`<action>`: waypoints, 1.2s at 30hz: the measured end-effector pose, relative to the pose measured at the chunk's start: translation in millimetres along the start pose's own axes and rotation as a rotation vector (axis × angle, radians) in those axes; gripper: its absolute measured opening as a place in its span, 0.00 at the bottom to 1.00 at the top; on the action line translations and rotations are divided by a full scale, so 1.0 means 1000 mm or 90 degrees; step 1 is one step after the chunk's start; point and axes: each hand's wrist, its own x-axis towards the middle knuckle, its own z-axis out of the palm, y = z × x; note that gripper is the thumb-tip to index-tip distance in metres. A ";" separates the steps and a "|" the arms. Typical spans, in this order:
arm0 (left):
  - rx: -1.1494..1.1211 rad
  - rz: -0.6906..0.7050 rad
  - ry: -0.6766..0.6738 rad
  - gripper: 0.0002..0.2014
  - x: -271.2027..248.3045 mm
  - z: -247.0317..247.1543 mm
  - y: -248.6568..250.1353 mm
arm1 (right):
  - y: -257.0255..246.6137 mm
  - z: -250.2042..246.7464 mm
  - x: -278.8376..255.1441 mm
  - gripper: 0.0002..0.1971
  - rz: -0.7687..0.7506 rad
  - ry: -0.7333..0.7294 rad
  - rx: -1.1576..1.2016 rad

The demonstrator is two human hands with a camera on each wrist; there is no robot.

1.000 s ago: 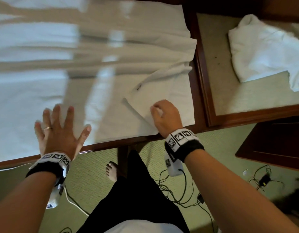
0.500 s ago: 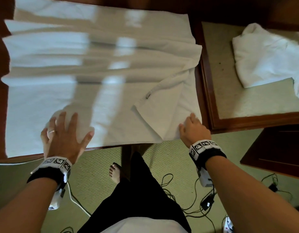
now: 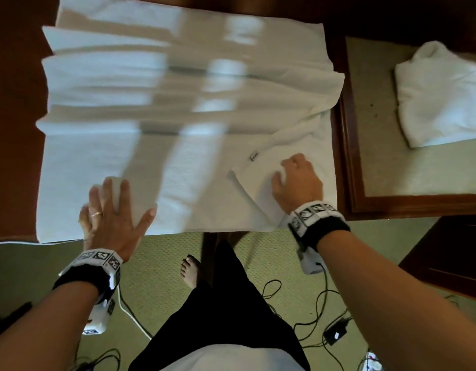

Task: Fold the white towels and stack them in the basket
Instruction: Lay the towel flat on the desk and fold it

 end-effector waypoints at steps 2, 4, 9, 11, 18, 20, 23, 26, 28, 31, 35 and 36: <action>0.000 -0.010 -0.005 0.47 0.001 0.003 -0.001 | -0.039 0.011 0.002 0.19 -0.088 0.009 0.008; -0.001 -0.013 -0.015 0.47 0.002 0.003 -0.003 | -0.065 0.022 0.005 0.19 -0.085 -0.066 -0.032; -0.007 -0.014 -0.041 0.47 0.003 0.002 -0.004 | -0.062 0.021 0.014 0.11 -0.018 -0.037 0.041; -0.011 -0.015 -0.048 0.47 0.003 0.002 -0.003 | -0.042 0.009 0.009 0.09 0.092 0.029 0.193; -0.001 -0.020 -0.095 0.45 0.003 -0.004 -0.003 | 0.080 -0.001 -0.074 0.07 0.549 0.121 0.354; 0.008 -0.023 -0.105 0.45 0.004 -0.005 -0.001 | 0.104 0.010 -0.104 0.12 0.610 0.027 0.282; 0.015 -0.028 -0.110 0.44 0.005 -0.004 -0.002 | 0.104 0.022 -0.126 0.23 0.463 0.032 0.121; 0.014 -0.027 -0.116 0.45 0.004 -0.005 -0.001 | 0.074 0.027 -0.119 0.25 0.198 0.042 0.063; 0.004 -0.026 -0.110 0.46 0.005 -0.004 -0.001 | 0.052 0.027 -0.103 0.30 0.070 -0.036 0.021; -0.026 -0.002 -0.055 0.50 0.002 -0.005 -0.005 | 0.032 0.026 -0.073 0.39 -0.027 -0.187 -0.027; 0.115 0.187 -0.004 0.58 -0.011 0.003 -0.022 | 0.035 0.038 -0.064 0.54 -0.182 -0.249 -0.131; 0.165 0.232 0.003 0.57 -0.014 0.007 -0.027 | 0.039 0.044 -0.069 0.56 -0.215 -0.252 -0.157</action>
